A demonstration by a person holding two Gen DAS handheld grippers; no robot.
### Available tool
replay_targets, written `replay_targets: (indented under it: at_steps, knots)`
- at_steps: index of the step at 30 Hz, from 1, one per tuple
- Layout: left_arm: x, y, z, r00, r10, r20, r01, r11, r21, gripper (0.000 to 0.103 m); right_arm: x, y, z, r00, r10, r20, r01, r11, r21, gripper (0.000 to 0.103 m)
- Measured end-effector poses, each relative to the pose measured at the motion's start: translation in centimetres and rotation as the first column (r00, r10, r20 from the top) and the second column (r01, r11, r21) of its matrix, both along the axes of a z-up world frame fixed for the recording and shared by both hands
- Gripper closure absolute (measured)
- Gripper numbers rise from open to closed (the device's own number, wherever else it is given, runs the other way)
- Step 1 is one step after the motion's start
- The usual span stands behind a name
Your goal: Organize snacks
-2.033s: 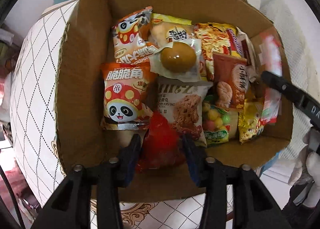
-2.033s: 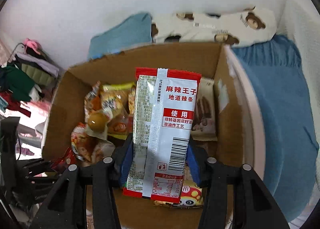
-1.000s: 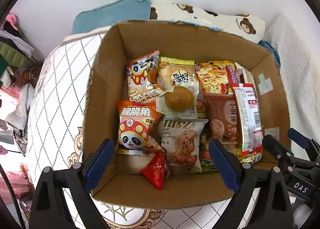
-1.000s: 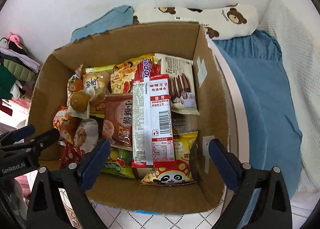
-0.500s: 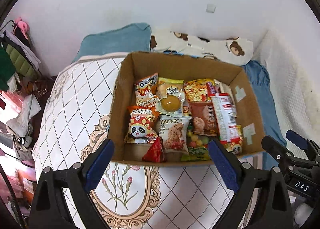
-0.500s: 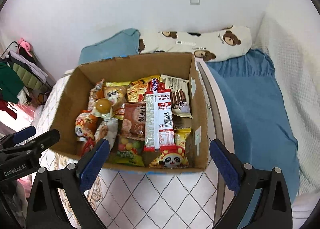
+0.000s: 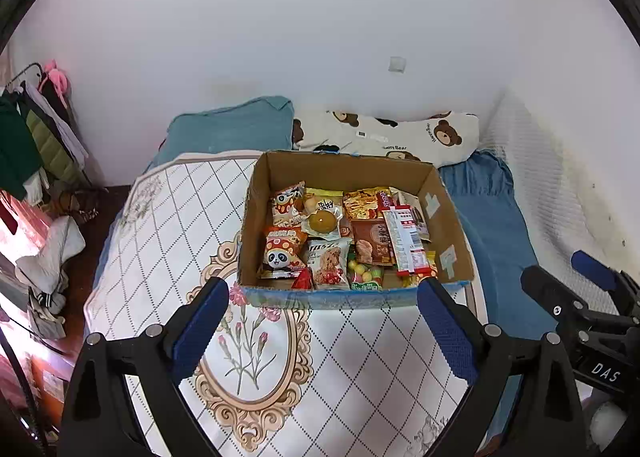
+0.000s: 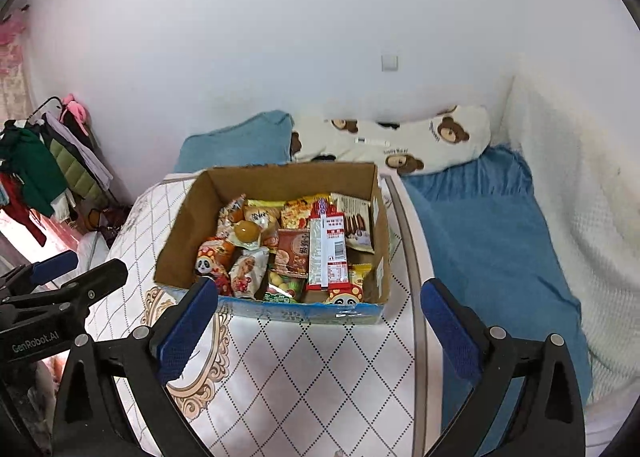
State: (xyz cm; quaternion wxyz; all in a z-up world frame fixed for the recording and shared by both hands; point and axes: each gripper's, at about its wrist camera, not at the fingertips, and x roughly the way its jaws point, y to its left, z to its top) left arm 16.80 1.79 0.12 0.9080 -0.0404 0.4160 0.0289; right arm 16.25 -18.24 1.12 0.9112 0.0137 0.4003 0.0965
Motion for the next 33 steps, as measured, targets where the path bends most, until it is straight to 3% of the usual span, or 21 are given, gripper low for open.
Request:
replay_targets:
  at_steps: [7,13,15,22,33]
  knots:
    - [-3.4,-0.7,2.4,0.998,0.011,0.070,-0.014,0.999,0.046,0.007,-4.2,-0.4,4.1,0.997,0.008,0.079,-0.008,1.000,0.002,0.000]
    - [-4.6,-0.8,3.2,0.996,0.024,0.090,-0.027,0.999,0.036,0.007,-6.3,-0.7,6.3,0.994,0.021,0.110,-0.023,1.000,0.017,0.000]
    - [-4.5,-0.9,3.1,0.995,0.027,0.094,-0.031,0.999,0.038,0.000,-6.8,-0.9,6.6,0.993,0.024,0.115,-0.027,0.999,0.024,0.000]
    - [-2.5,-1.1,1.3,0.997,0.042,0.070,-0.045,0.998,0.043,0.000,-5.8,-1.0,5.4,0.992,0.012,0.126,-0.011,1.000,-0.008,0.000]
    - [1.2,-1.2,-1.5,0.997,0.074,0.031,-0.076,0.995,0.068,0.000,-1.1,-0.8,1.3,0.993,-0.037,0.109,0.041,0.999,-0.033,0.000]
